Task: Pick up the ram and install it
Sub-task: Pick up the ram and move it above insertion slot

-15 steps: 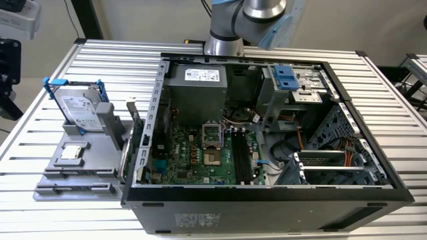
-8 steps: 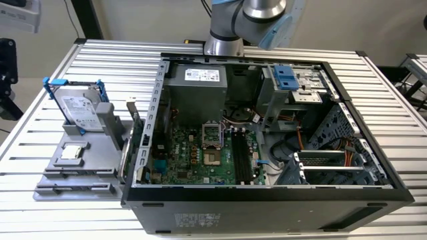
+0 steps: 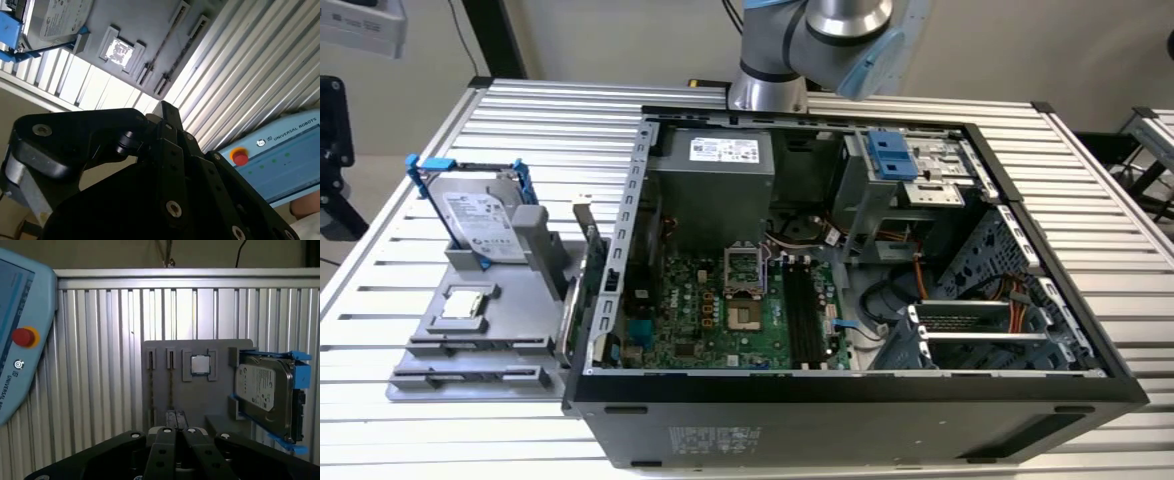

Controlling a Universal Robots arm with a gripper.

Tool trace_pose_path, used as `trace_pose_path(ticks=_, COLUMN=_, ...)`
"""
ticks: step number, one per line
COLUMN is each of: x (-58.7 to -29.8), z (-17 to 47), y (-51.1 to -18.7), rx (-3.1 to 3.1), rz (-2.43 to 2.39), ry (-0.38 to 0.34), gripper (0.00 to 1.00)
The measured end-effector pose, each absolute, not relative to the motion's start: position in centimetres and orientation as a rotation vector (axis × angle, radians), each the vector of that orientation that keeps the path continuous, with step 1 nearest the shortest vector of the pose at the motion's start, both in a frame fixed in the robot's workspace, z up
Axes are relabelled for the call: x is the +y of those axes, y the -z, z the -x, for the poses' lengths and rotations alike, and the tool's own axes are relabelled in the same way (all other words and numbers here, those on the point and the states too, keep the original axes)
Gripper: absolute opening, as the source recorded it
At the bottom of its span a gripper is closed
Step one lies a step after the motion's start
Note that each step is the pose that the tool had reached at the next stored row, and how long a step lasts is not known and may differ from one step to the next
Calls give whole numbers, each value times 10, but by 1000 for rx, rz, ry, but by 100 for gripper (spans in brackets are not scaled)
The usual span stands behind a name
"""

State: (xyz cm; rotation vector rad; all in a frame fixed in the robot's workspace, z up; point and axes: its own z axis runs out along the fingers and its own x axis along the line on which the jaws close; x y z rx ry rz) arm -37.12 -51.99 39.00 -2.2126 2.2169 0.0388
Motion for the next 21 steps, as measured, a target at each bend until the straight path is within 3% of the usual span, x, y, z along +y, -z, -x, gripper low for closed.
trace_pose_path(ticks=21, x=-520, z=368, y=-390, rx=2131, rz=2297, ry=-39, gripper=0)
